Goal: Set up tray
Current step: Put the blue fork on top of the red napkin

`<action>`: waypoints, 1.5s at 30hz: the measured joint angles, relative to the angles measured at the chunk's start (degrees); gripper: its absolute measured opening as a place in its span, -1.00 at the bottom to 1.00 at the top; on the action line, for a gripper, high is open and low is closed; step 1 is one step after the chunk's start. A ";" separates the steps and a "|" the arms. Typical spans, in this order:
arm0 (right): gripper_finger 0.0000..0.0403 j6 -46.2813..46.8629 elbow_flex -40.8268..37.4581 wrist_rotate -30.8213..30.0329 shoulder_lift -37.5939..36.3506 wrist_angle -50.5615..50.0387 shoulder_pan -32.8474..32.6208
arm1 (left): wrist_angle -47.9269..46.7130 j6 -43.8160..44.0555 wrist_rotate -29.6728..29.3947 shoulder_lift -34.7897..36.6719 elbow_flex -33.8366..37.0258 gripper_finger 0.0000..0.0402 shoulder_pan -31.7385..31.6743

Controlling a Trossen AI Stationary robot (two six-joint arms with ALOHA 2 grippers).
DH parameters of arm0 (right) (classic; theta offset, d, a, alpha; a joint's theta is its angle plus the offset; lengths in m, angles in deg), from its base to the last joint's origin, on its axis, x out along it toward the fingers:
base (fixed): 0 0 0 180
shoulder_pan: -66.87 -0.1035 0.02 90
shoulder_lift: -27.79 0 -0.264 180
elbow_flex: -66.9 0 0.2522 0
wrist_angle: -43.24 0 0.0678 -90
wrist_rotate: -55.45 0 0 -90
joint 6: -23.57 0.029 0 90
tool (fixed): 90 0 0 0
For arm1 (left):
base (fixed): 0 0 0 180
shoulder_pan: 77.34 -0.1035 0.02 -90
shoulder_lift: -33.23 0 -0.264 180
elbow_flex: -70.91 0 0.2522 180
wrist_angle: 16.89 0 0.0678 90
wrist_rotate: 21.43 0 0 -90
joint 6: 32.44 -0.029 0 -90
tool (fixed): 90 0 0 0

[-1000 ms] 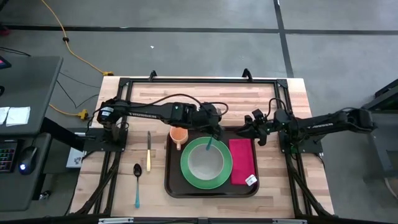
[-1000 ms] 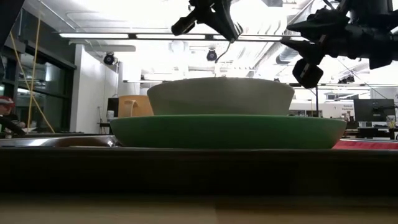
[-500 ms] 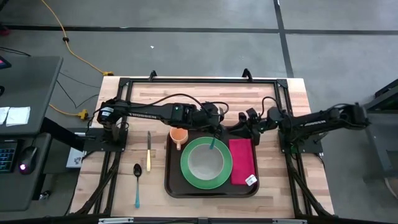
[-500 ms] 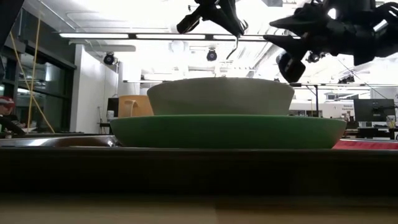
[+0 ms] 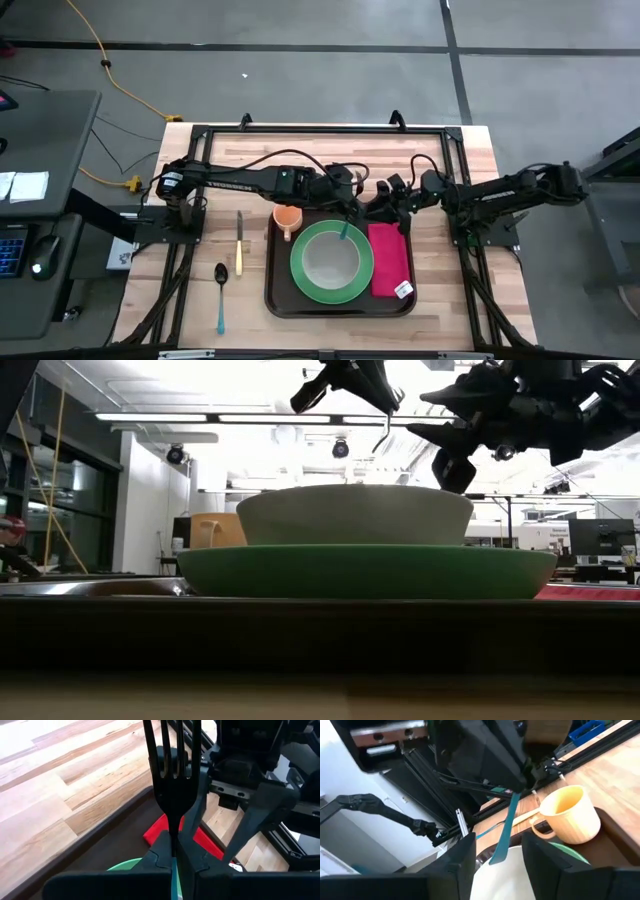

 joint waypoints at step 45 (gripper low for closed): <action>-0.11 0.28 3.65 -6.68 0.00 -8.50 0.28 | 4.93 -2.67 0.55 -3.44 0.10 -0.82 -0.04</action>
